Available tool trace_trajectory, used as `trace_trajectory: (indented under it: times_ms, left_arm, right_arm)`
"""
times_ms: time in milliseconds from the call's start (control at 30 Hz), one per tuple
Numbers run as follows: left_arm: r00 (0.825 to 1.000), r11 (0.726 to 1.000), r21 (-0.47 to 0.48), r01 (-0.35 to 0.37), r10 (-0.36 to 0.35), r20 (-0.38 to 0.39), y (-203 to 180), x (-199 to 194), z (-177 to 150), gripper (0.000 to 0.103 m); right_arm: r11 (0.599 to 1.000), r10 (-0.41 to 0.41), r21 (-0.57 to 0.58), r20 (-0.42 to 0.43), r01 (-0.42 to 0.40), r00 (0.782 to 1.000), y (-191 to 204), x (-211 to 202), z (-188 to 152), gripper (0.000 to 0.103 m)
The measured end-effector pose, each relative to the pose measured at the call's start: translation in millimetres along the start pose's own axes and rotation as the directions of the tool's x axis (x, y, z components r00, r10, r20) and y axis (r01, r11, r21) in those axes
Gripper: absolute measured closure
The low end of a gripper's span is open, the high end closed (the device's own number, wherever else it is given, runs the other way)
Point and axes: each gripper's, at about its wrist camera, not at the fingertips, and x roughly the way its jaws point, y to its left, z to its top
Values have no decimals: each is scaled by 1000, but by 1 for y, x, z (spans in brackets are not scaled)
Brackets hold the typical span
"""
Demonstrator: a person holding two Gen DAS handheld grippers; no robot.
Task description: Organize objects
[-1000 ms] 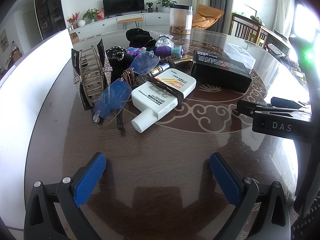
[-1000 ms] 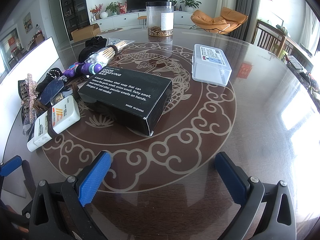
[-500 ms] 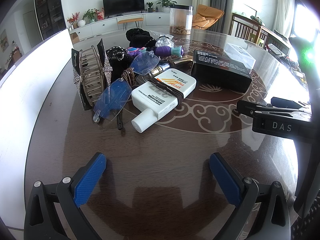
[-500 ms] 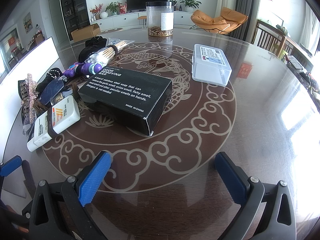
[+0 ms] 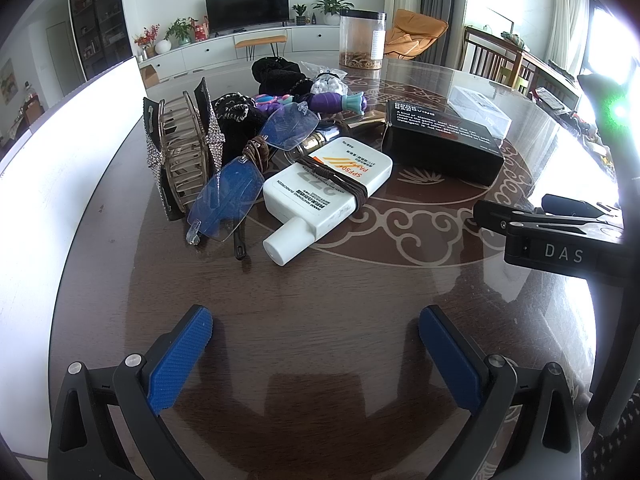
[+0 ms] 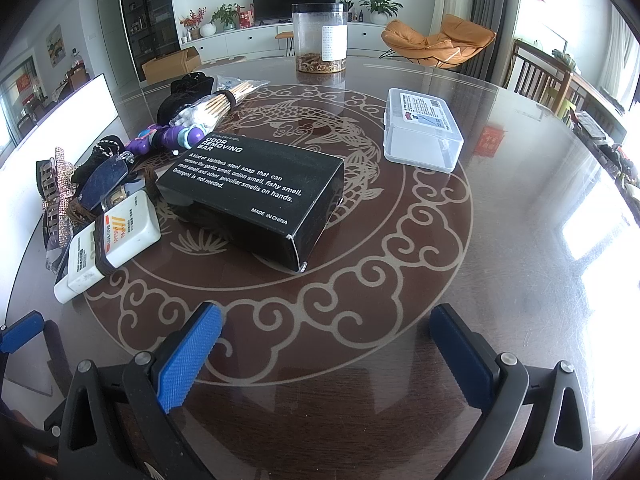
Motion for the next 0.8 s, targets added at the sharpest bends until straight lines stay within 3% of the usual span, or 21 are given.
trace_trajectory:
  times_ms: [800]
  left_arm:
    - [1000, 1000, -15, -14, 14, 2, 3, 2, 2, 0]
  right_arm:
    - [1000, 0, 0, 0, 0, 1000, 0, 1, 0, 0]
